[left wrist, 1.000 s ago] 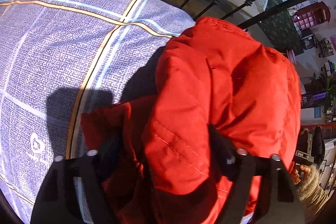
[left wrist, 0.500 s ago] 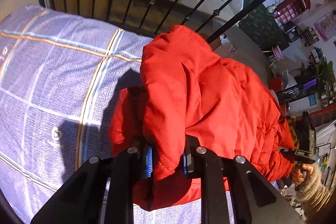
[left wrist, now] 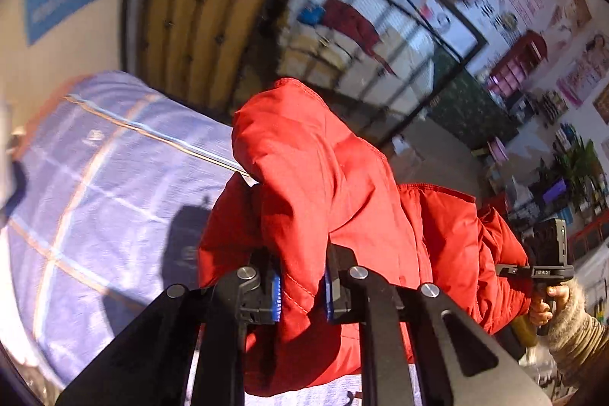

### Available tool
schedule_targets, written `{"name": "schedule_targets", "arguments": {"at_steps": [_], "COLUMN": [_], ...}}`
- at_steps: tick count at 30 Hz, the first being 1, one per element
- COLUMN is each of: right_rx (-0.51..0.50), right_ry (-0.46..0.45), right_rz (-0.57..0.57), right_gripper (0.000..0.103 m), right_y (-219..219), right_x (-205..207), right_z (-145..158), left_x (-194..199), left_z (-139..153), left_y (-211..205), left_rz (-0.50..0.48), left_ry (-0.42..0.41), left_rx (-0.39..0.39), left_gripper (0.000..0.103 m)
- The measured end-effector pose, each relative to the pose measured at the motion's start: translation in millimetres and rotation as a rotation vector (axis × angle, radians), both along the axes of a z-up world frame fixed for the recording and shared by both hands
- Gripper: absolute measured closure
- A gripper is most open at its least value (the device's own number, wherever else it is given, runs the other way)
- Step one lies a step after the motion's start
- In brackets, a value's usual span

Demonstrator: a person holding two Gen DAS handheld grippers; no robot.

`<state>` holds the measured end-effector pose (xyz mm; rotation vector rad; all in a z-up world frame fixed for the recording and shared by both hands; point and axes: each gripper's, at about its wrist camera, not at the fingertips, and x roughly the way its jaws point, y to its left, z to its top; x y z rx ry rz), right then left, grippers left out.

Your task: Fold large clothes

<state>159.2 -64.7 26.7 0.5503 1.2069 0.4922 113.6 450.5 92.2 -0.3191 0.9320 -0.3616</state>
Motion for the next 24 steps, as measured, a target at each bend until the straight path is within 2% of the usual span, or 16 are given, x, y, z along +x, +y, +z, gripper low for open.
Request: {"name": "schedule_targets", "arguments": {"at_steps": [2,4,7,10,13,15,17,20,22,24], "right_rx": [0.002,0.000,-0.027,-0.064,-0.118,-0.180,-0.235,-0.380,-0.498,-0.560], "right_ry": [-0.043,-0.075,-0.131,-0.177,-0.209,-0.218,-0.195,-0.096,-0.022,0.025], "right_rz": [0.103,0.191,0.362,0.500,0.606,0.658,0.669,0.635,0.574,0.459], "right_gripper": [0.082,0.082,0.082,0.082,0.081,0.080,0.079,0.075,0.065,0.053], "right_y": [47,88,176,260,335,377,401,430,422,400], "right_x": [36,57,113,158,190,206,222,254,258,262], "right_z": [13,23,36,42,39,25,4,-55,-95,-126], "left_x": [-24,-56,-98,-131,-154,-160,-156,-145,-142,-144], "left_z": [17,32,40,30,2,-30,-65,-128,-159,-172], "left_y": [40,81,132,173,200,216,224,225,224,230], "left_rz": [0.081,0.181,0.322,0.456,0.574,0.643,0.689,0.722,0.775,0.817], "left_ry": [-0.029,-0.054,-0.065,-0.040,-0.002,0.037,0.079,0.164,0.196,0.186], "left_rx": [0.021,0.081,0.130,0.129,0.132,0.105,0.070,0.065,0.113,0.095], "left_gripper": [0.089,0.089,0.088,0.088,0.087,0.087,0.087,0.086,0.081,0.073]}}
